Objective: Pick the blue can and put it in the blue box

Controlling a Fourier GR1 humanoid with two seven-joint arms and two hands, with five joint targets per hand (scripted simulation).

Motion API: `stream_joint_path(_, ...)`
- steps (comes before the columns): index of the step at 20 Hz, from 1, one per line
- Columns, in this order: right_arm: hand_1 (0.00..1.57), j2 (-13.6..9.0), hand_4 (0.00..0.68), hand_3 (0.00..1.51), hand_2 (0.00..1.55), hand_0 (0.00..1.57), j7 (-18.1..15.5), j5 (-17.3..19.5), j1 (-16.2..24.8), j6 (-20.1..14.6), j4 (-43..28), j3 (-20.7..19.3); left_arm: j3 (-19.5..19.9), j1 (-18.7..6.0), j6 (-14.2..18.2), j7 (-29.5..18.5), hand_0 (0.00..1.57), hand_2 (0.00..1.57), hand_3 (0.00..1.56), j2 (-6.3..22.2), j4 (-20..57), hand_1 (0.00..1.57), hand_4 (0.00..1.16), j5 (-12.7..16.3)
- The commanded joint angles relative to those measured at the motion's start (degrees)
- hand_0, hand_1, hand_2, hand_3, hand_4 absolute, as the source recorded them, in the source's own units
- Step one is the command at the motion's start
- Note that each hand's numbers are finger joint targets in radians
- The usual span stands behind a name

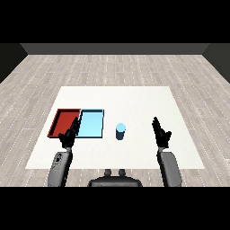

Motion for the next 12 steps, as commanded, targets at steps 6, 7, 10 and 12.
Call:
stream_joint_path(6, 0.00, -0.5, 0.000, 0.00, 0.00, 0.00, -4.0, 1.3, 15.0, 5.8, -10.2, 4.1, 1.2, -0.1, 2.0, 0.5, 0.00, 0.00, 0.00, -1.7, 0.7, 0.00, 0.00, -1.9)
stream_joint_path(7, 0.00, 3.1, 0.000, 0.00, 0.00, 0.00, -8.9, -8.2, 8.3, 9.1, -12.1, 3.2, 0.4, -0.7, -0.2, -9.9, 0.00, 0.00, 0.00, -3.0, -5.2, 0.00, 0.00, 0.4)
stream_joint_path(10, 0.00, -0.2, 0.000, 0.00, 0.00, 0.00, -13.1, -13.4, 13.6, 15.6, -13.2, 0.5, 0.0, 1.3, -0.7, -15.6, 0.00, 0.00, 0.00, -4.0, -3.4, 0.00, 0.00, 0.1)
stream_joint_path(12, 0.00, 0.9, 0.000, 0.00, 0.00, 0.00, -17.5, -12.8, 18.1, 17.0, -13.5, 1.9, 1.9, 3.5, -3.6, -18.2, 0.00, 0.00, 0.00, -1.6, -3.0, 0.00, 0.00, 1.7)
